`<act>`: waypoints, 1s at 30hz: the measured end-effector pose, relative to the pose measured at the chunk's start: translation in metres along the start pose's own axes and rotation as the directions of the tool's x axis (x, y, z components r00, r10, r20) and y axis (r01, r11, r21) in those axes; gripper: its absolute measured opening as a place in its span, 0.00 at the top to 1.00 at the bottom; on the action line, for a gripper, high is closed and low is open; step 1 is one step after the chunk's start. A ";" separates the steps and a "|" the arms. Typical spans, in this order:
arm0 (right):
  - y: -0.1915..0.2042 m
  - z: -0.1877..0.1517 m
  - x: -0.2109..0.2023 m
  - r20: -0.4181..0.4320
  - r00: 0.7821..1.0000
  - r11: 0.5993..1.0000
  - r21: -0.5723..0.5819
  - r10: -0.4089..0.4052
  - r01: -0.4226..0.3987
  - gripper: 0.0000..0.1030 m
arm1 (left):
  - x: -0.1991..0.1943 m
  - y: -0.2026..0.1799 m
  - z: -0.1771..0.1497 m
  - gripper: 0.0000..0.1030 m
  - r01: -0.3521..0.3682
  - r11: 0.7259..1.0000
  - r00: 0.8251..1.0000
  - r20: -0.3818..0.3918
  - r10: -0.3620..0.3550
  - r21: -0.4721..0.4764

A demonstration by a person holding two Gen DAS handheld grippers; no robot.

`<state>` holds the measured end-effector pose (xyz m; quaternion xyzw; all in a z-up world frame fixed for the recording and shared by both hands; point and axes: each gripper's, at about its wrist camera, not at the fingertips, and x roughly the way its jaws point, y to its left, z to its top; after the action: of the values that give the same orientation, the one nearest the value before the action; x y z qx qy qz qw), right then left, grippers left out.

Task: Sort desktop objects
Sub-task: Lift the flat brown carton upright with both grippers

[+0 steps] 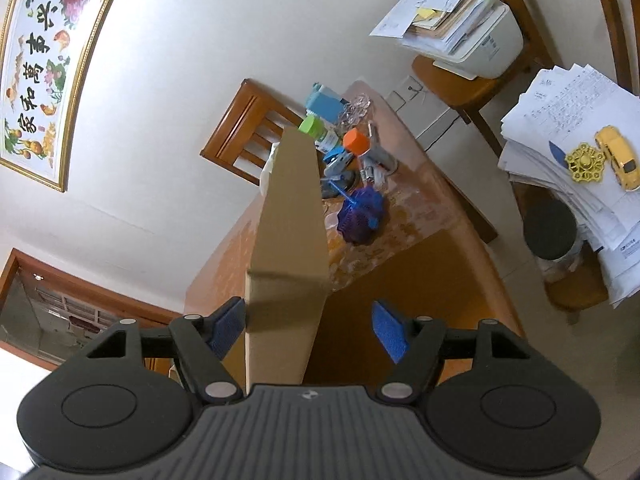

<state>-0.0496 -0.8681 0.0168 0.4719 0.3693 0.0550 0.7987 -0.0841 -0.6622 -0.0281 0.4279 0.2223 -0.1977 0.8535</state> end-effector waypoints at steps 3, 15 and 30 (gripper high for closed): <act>0.007 -0.004 0.006 0.020 1.000 1.000 -0.020 -0.005 0.005 0.37 | -0.001 0.000 0.001 0.73 0.000 1.000 1.000 0.006 0.000 0.003; 0.037 -0.006 0.004 0.058 0.997 0.992 -0.114 -0.041 0.048 0.55 | -0.004 0.006 0.004 0.73 -0.008 1.000 1.000 0.018 0.008 -0.007; 0.082 -0.013 -0.001 0.107 0.991 0.964 -0.245 -0.083 0.107 0.55 | -0.007 0.015 0.030 0.70 -0.030 0.999 0.997 0.066 0.032 -0.043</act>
<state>-0.0373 -0.8141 0.0782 0.3513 0.3430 0.0402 0.8702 -0.0761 -0.6779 0.0016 0.4065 0.1909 -0.1940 0.8722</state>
